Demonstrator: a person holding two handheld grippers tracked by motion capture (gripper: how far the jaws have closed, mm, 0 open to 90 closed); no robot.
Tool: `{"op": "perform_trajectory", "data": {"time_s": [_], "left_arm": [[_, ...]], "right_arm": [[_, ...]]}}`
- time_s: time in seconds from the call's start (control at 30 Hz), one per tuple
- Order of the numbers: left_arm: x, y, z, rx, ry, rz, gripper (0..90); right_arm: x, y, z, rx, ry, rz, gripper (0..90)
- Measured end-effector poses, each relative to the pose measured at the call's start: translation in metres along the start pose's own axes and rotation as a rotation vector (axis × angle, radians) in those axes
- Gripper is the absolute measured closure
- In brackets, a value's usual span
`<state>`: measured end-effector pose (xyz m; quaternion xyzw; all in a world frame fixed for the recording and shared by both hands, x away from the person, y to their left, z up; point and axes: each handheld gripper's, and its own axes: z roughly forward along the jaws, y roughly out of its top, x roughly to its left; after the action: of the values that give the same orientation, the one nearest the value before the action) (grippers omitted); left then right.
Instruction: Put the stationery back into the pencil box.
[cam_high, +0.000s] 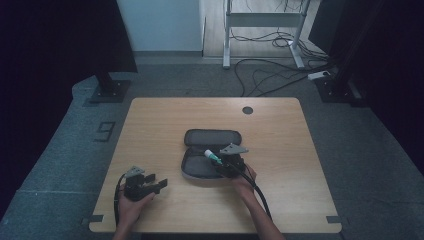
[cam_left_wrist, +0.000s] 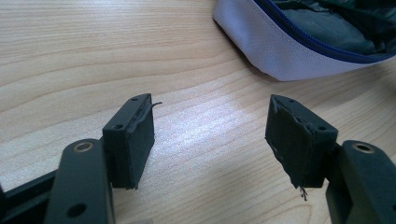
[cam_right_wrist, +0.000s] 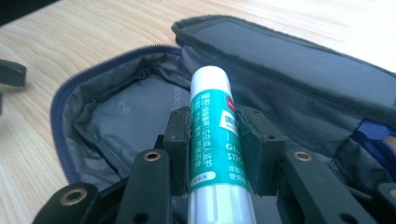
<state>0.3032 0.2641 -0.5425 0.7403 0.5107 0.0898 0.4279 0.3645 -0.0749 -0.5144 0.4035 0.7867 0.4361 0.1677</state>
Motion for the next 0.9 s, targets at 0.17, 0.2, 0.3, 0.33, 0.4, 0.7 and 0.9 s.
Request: {"op": "perform_trajectory", "data": {"time_s": [0.17,0.2,0.3,0.33,0.4,0.7,0.9], "left_arm": [[0.000,0.000,0.000,0.001,0.001,-0.001,32.7],[0.000,0.000,0.000,0.003,0.002,0.000,32.7],[0.000,0.000,0.001,0.007,0.001,0.001,32.5],[0.000,0.000,0.001,0.008,0.001,0.002,32.5],[-0.001,0.000,0.001,0.009,0.001,0.002,32.5],[-0.001,-0.001,0.002,0.014,-0.001,0.005,32.3],[-0.001,-0.001,0.003,0.013,0.002,0.010,33.1]], "right_arm": [[0.001,-0.003,0.006,0.024,-0.009,-0.014,64.4],[0.001,-0.003,0.007,0.032,-0.012,-0.022,64.4],[0.002,-0.005,0.010,0.043,-0.020,-0.028,64.4],[0.004,-0.006,0.011,0.055,-0.035,-0.049,64.3],[0.005,-0.006,0.012,0.059,-0.042,-0.057,64.2],[0.005,-0.009,0.014,0.095,-0.044,-0.058,63.4],[0.004,-0.010,0.014,0.097,-0.051,-0.062,60.9]]}}
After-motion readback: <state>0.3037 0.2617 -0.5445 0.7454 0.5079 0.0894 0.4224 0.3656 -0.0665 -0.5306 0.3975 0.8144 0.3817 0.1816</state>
